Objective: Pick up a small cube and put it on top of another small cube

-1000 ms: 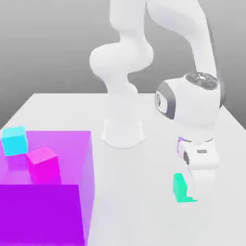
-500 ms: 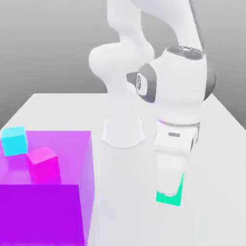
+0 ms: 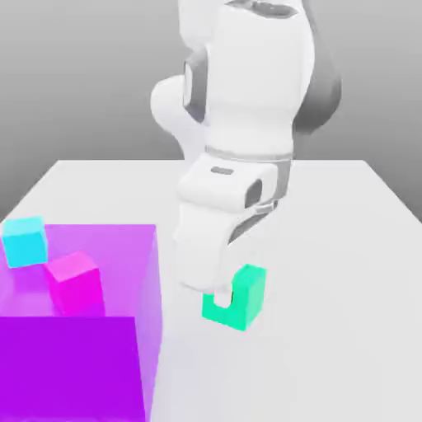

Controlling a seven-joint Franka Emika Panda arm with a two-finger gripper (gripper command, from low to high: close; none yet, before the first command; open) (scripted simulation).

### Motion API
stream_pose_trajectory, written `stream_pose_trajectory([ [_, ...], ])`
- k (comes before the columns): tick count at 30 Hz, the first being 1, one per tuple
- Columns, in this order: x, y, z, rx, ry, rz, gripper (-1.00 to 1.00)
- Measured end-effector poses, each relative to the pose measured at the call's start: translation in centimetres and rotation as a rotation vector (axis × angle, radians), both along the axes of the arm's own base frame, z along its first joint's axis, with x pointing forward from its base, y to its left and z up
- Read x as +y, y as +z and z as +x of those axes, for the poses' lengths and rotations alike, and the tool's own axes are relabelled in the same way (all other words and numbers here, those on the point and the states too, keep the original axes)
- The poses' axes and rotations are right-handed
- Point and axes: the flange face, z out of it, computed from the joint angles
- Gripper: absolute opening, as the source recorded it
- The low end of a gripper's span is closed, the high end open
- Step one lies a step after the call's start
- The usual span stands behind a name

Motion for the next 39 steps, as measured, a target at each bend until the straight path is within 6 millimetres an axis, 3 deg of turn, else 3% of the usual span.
stream_pose_trajectory([
  [9,-6.1,7.5,0.0,-0.076,-0.142,-0.059,-1.0],
  [17,-11.7,15.0,-2.0,-0.156,-0.294,-0.143,-1.0],
  [19,-13.8,15.2,-2.8,-0.127,-0.333,-0.177,-1.0],
  [22,-18.1,13.1,-4.2,-0.012,-0.394,-0.228,-1.0],
  [25,-24.3,7.6,-7.3,0.175,-0.506,-0.221,-1.0],
  [27,-28.4,3.8,-10.5,0.304,-0.592,-0.194,-1.0],
  [30,-33.7,-1.5,-16.9,0.493,-0.73,-0.125,-1.0],
  [31,-34.6,-2.9,-18.6,0.535,-0.764,-0.1,-1.0],
  [33,-34.9,-4.9,-19.9,0.566,-0.796,-0.058,-1.0],
  [39,-33.0,-8.9,-20.5,0.57,-0.839,0.027,-1.0],
])
